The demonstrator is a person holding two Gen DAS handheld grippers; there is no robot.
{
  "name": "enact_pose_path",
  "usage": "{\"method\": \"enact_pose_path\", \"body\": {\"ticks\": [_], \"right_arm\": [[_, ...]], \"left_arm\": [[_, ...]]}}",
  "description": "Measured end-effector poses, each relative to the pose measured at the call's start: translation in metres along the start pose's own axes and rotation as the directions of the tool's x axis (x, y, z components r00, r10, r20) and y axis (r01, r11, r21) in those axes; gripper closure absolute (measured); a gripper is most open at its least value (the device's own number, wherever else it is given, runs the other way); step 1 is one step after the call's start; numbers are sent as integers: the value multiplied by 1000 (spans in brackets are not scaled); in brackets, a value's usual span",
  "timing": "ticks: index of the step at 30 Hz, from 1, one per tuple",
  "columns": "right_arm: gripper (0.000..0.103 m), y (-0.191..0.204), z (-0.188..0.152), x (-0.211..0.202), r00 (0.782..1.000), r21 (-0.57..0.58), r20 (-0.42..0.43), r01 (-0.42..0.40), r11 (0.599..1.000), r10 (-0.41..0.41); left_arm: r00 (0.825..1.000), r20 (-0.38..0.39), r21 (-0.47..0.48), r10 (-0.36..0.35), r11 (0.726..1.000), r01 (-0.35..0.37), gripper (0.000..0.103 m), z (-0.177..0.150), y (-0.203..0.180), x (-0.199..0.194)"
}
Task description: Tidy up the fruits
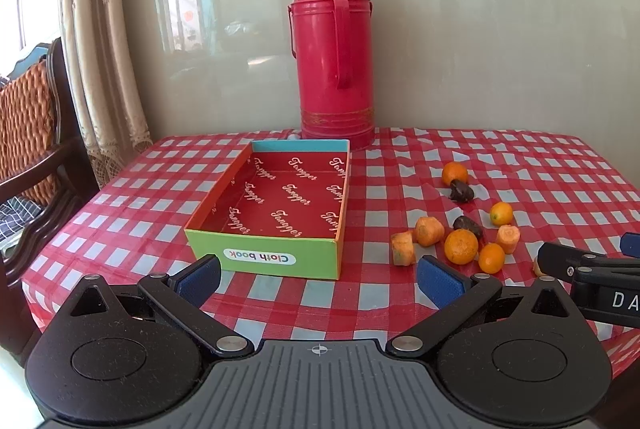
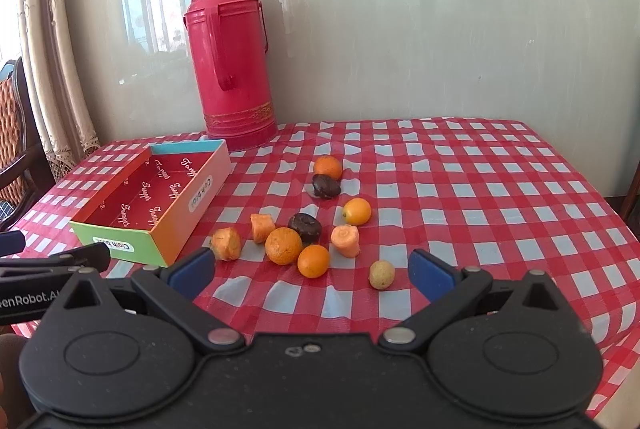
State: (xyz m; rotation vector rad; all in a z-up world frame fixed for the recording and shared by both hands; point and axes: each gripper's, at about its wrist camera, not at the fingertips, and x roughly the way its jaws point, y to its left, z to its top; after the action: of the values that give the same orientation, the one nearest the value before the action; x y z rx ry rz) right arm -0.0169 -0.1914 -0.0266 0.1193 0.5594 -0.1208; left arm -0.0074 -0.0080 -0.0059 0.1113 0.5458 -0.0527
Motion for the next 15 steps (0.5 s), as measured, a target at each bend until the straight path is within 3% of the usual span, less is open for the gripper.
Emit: {"method": "enact_pose_path", "body": {"ticks": [15], "right_arm": [[6, 1, 0, 2, 1000, 1, -11, 1, 1000, -1]], "left_arm": [[1000, -4, 2, 0, 1000, 0, 0, 0, 0, 1]]}}
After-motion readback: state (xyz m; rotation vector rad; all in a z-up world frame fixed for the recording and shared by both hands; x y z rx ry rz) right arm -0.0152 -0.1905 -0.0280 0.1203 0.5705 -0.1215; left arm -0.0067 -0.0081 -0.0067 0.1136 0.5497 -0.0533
